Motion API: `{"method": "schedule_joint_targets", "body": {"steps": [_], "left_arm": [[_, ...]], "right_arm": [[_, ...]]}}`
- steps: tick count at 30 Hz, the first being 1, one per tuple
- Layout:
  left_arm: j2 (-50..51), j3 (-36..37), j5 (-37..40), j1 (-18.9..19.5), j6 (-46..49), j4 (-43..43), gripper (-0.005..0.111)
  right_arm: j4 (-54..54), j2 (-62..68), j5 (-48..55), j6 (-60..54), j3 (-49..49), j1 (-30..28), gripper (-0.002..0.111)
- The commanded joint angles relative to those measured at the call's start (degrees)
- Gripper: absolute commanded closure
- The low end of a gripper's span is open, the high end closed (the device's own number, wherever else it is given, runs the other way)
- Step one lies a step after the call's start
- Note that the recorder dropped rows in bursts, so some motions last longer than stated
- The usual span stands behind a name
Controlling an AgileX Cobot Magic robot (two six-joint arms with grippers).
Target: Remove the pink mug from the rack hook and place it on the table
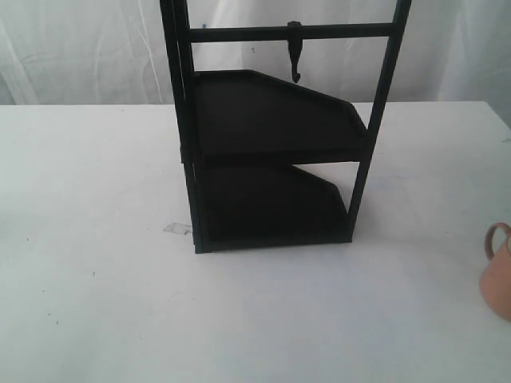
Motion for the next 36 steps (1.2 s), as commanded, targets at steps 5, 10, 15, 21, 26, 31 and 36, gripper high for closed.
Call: {"method": "schedule_joint_targets", "body": {"steps": [5, 10, 15, 21, 26, 31, 36], "left_arm": [[-0.26, 0.24, 0.26, 0.18, -0.34, -0.1, 0.107], [-0.26, 0.24, 0.26, 0.18, -0.34, -0.1, 0.107], [-0.26, 0.24, 0.26, 0.18, -0.34, -0.1, 0.107], [-0.26, 0.24, 0.26, 0.18, -0.34, -0.1, 0.107], [-0.26, 0.24, 0.26, 0.18, -0.34, -0.1, 0.107], [-0.26, 0.24, 0.26, 0.18, -0.34, -0.1, 0.107], [-0.26, 0.24, 0.26, 0.18, -0.34, -0.1, 0.107]], "right_arm": [[-0.38, -2.55, -8.74, 0.14, 7.78, -0.23, 0.108], [-0.52, -2.55, -8.27, -3.08, 7.78, -0.23, 0.108], [-0.07, -2.55, -8.15, -4.52, 7.78, -0.23, 0.108], [1.31, -2.55, -5.69, -4.41, 7.78, -0.23, 0.108], [0.95, -2.55, -4.94, -4.41, 7.78, -0.23, 0.108], [1.05, -2.55, -4.96, -4.41, 7.78, -0.23, 0.108], [1.06, -2.55, -4.92, -4.41, 7.78, -0.23, 0.108]]}}
